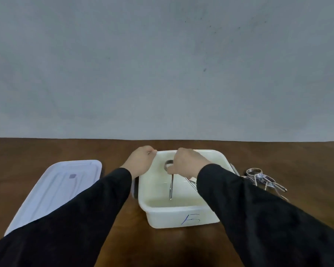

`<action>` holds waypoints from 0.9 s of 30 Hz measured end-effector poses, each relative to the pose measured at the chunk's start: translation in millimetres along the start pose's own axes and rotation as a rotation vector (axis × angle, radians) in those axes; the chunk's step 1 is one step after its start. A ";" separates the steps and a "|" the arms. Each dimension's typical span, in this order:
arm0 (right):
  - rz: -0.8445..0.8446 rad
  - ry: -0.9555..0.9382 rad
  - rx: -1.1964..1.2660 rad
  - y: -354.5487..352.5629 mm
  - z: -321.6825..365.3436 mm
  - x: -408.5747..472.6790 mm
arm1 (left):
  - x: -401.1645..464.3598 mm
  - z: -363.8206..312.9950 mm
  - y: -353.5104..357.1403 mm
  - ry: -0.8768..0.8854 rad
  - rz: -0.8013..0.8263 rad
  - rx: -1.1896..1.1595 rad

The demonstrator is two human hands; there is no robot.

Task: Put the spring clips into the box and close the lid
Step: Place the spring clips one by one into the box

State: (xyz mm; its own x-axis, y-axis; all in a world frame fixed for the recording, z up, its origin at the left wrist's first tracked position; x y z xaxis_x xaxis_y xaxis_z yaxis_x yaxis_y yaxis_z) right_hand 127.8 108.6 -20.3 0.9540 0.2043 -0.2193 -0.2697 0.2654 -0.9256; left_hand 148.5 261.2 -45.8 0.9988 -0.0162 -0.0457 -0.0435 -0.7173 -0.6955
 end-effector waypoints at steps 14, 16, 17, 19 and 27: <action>0.270 -0.026 -0.128 107.6 20.5 33.7 | -1.5 6.3 7.5 -0.036 -0.056 -0.082; 0.287 -0.038 -0.150 112.3 25.4 33.8 | -2.0 5.6 7.4 -0.038 -0.057 -0.080; 0.280 -0.038 -0.155 112.6 26.4 34.5 | -2.1 5.0 7.3 -0.038 -0.056 -0.083; 0.240 -0.036 -0.110 109.9 25.4 36.9 | -1.9 4.2 7.3 -0.034 -0.051 -0.079; -0.058 -0.112 0.065 26.9 5.0 17.1 | 2.3 6.6 6.9 -0.014 -0.048 -0.066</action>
State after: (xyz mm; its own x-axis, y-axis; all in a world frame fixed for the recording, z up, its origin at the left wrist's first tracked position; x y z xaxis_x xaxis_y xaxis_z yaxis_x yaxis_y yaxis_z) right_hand 136.2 123.9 -47.4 0.9487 0.2900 -0.1263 -0.2254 0.3399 -0.9130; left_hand 150.3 260.9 -55.5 0.9993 0.0287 -0.0243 0.0061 -0.7616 -0.6480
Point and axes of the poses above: each hand's wrist, its own x-axis towards the middle knuckle, its own y-axis out of the palm, z = x × y, the point moved 9 cm from there along x, towards the middle knuckle, and after that the axes turned 2 degrees about -y, right-handed, at the moved point
